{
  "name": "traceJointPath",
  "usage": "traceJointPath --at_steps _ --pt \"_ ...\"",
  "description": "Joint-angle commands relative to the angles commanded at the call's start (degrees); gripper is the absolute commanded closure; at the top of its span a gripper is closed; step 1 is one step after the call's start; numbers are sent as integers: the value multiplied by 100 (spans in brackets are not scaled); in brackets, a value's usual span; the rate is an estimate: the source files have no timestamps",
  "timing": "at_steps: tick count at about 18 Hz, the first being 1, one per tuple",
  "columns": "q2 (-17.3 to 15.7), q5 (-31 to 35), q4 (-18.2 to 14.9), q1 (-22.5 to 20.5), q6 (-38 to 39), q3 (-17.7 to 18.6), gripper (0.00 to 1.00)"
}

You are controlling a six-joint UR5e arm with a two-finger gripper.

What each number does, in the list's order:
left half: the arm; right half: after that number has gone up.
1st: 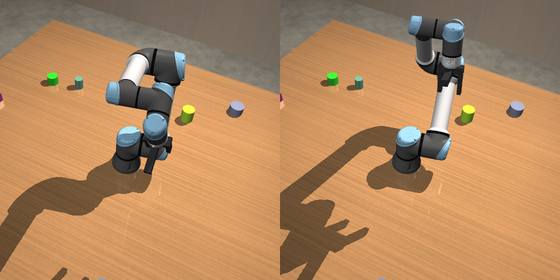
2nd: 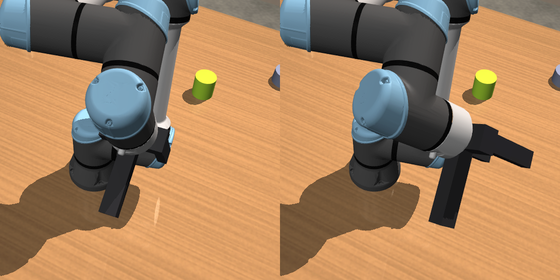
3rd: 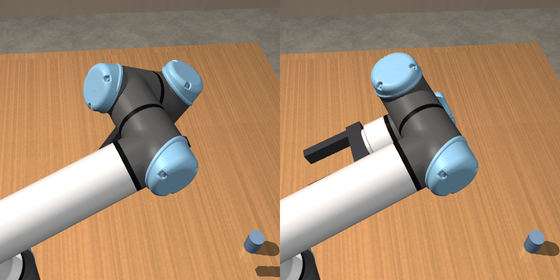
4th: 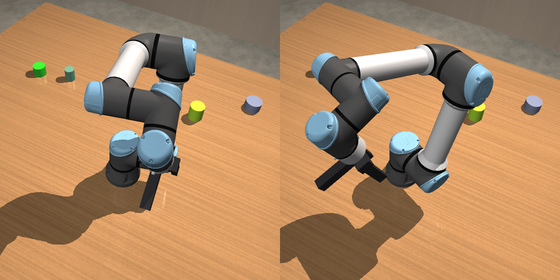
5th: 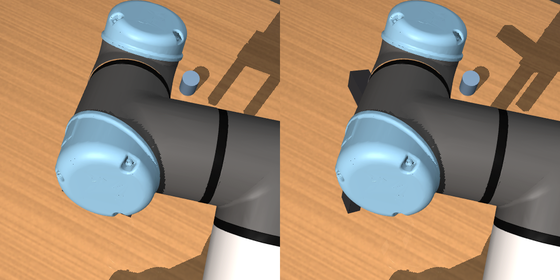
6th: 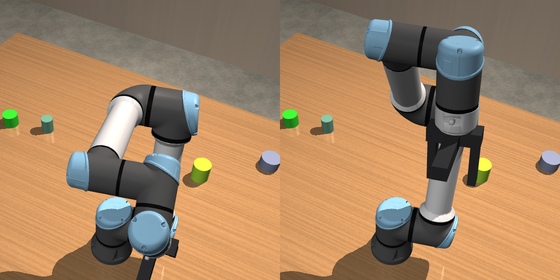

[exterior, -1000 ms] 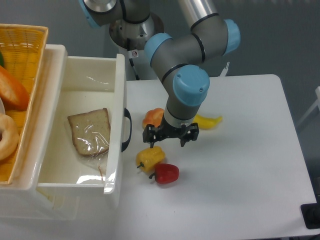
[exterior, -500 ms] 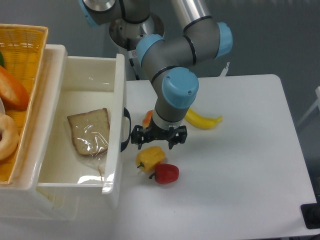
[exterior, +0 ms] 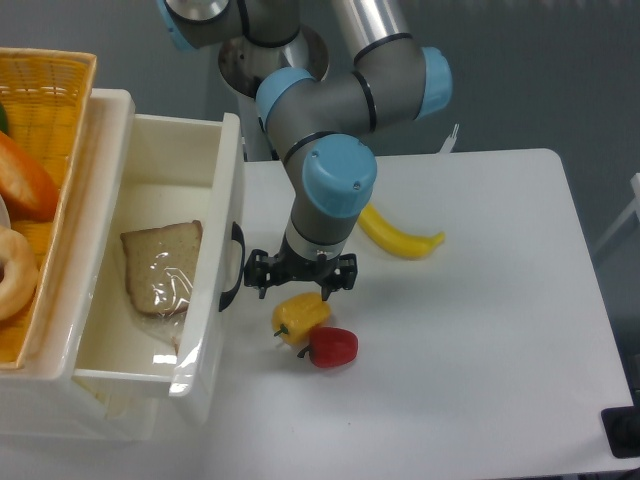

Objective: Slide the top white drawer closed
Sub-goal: 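Push the white drawer front with the gripper into the cabinet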

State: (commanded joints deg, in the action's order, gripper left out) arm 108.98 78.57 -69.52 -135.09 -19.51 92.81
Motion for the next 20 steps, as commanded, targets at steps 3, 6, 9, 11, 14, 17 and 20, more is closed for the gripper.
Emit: traceJointPath --at_steps 3,6,9,11,14,17,20 --pt "-9 26 18 114 -35 -9 0" --pt "-26 26 18 246 -44 -35 0" --pt "-97 35 18 369 -35 -26 0" --pt "-105 70 9 457 -26 -26 0" --pt "-105 70 26 580 -9 -18 0" --pt "-97 70 26 659 -9 -18 0" --pt "-105 70 26 729 0 -18 0"
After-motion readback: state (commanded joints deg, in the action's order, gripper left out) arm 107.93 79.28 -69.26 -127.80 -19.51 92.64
